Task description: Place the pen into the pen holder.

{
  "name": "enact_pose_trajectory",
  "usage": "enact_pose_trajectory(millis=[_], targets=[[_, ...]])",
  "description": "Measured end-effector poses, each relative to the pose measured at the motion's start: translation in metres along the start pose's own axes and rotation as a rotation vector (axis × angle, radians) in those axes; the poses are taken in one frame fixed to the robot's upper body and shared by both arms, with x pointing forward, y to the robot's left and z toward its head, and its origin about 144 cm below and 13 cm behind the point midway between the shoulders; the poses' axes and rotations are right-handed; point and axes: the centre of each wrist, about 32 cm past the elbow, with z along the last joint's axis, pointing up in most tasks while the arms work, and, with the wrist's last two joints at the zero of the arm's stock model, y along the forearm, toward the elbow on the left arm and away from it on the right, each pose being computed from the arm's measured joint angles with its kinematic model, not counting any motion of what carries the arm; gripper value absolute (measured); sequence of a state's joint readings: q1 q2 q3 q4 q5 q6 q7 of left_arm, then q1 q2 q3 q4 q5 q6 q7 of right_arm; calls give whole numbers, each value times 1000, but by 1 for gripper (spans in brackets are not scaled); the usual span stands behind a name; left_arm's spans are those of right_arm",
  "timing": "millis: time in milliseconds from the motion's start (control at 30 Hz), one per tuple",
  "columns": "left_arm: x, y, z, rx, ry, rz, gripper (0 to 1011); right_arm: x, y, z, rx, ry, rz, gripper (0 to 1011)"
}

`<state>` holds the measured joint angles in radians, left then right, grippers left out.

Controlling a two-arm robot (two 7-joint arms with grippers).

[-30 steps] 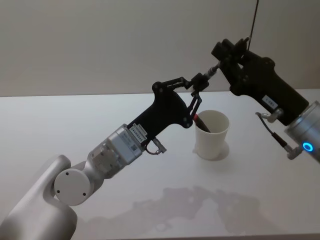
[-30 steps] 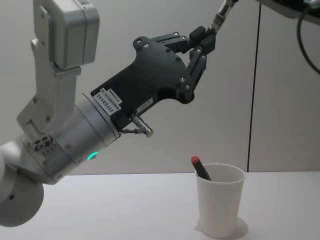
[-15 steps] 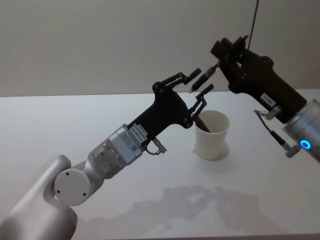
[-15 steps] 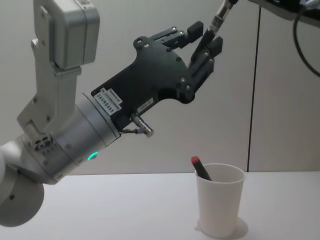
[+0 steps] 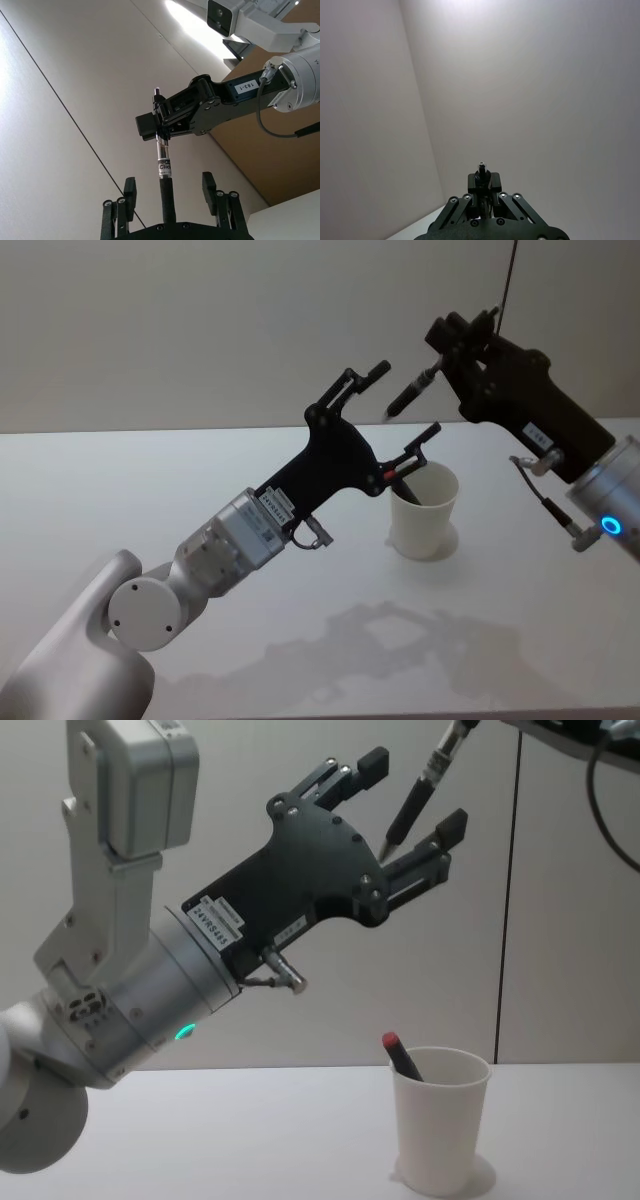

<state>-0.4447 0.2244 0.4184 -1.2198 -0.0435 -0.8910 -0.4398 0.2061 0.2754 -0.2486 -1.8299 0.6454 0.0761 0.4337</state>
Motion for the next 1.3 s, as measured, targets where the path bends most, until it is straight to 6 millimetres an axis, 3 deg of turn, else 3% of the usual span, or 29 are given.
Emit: enact_pose_trajectory(millis=[267,1300], targets=[[0,0,0,0,0,0,1003,1,0,0,4,-14,-15,134],[0,0,0,0,0,0,999,22,-4,-17,-23,-194,-243,134]])
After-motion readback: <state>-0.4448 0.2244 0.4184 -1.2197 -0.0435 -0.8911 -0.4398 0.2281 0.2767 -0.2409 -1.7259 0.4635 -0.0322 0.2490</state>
